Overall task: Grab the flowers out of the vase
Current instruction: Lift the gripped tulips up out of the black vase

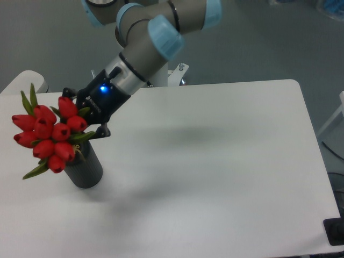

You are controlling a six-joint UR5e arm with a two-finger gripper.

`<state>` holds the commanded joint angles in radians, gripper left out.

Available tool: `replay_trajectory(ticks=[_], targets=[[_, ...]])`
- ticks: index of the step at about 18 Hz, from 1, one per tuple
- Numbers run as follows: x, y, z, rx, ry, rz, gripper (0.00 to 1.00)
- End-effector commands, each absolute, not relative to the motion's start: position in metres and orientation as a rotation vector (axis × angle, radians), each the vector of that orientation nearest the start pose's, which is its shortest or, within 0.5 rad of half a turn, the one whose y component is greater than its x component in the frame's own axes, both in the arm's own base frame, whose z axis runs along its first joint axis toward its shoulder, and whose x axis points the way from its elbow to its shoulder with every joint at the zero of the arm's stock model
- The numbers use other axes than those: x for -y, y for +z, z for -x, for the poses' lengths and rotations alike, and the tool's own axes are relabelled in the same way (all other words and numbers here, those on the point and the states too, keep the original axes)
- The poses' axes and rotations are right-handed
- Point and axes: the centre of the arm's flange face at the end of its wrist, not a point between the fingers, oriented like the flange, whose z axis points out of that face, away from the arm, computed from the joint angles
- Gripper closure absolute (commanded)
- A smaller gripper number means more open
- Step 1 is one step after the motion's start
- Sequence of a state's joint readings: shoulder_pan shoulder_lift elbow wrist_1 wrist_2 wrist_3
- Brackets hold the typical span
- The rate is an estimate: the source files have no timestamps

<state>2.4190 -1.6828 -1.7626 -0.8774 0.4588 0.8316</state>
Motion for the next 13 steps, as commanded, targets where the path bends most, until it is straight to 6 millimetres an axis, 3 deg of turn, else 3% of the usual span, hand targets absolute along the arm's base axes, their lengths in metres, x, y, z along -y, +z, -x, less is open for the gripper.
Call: replay_trajectory(ticks=[7,13], targets=[[-0.507,0.482,0.268,-0.127,-0.590,1.981,0.90],[-0.493,0.510,0.298,-0.002,-0.631,1.925,0.90]])
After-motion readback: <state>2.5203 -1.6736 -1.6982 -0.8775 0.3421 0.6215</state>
